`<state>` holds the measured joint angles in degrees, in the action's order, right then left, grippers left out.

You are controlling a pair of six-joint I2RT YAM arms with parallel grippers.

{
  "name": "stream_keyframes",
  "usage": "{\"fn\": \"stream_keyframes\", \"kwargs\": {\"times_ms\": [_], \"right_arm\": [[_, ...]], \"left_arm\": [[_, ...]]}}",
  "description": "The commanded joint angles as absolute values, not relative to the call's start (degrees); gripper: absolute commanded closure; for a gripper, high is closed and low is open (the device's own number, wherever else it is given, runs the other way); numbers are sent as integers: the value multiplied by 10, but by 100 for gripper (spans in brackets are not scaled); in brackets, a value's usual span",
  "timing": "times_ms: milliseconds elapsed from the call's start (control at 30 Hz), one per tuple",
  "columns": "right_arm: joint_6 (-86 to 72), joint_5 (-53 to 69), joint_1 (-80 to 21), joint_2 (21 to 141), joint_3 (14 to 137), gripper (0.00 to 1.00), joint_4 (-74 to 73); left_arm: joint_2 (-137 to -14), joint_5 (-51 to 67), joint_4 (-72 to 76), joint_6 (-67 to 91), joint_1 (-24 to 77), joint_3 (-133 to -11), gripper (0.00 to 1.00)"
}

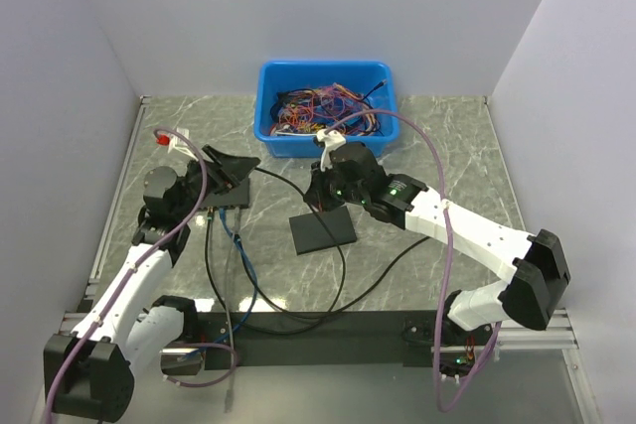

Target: Insert the plug into the switch port

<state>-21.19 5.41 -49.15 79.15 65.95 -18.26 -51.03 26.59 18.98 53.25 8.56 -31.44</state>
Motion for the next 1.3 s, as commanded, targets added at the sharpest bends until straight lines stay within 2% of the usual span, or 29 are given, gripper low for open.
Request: {"fn": "stream_keyframes", "kwargs": {"times_ms": [0, 100, 200, 233, 300, 333, 400, 533, 567, 600, 633, 700, 800, 967, 1267], "right_arm": [[-221, 69, -499, 789, 686, 100, -167], [-221, 69, -503, 791, 686, 100, -170], [-221, 73, -504, 795, 686, 100, -171], [-221, 75, -505, 795, 685, 100, -170], [-224, 76, -506, 797, 681, 100, -167], [-224, 77, -507, 798, 681, 100, -168], [-226, 77, -509, 799, 685, 100, -170], [-223, 56, -513, 803, 705, 98, -184], [-219, 44, -516, 808, 724, 87, -192], [-208, 10, -519, 809, 734, 51, -199], [-201, 1, -524, 810, 743, 38, -209], [-180, -47, -537, 814, 768, 20, -215], [-150, -64, -557, 824, 802, 13, -216], [-122, -57, -584, 861, 850, 12, -201], [-125, -15, -604, 907, 863, 12, -156]], "left_arm": [[-508, 225, 221, 520, 95, -340, 27], [-507, 210, 214, 518, 98, -341, 33], [-504, 199, 210, 519, 98, -340, 48], [-503, 196, 208, 518, 99, -341, 63], [-503, 192, 200, 516, 99, -345, 80], [-504, 190, 187, 513, 100, -348, 92], [-504, 185, 178, 510, 101, -355, 99], [-502, 166, 124, 496, 104, -380, 100], [-505, 160, 73, 491, 104, -402, 99], [-506, 144, 46, 487, 104, -415, 100], [-508, 136, 19, 480, 104, -427, 99], [-513, 120, -74, 478, 104, -461, 99], [-525, 117, -170, 480, 104, -495, 99], [-520, 178, -214, 503, 105, -498, 99], [-496, 198, -248, 508, 105, -517, 99]]}}
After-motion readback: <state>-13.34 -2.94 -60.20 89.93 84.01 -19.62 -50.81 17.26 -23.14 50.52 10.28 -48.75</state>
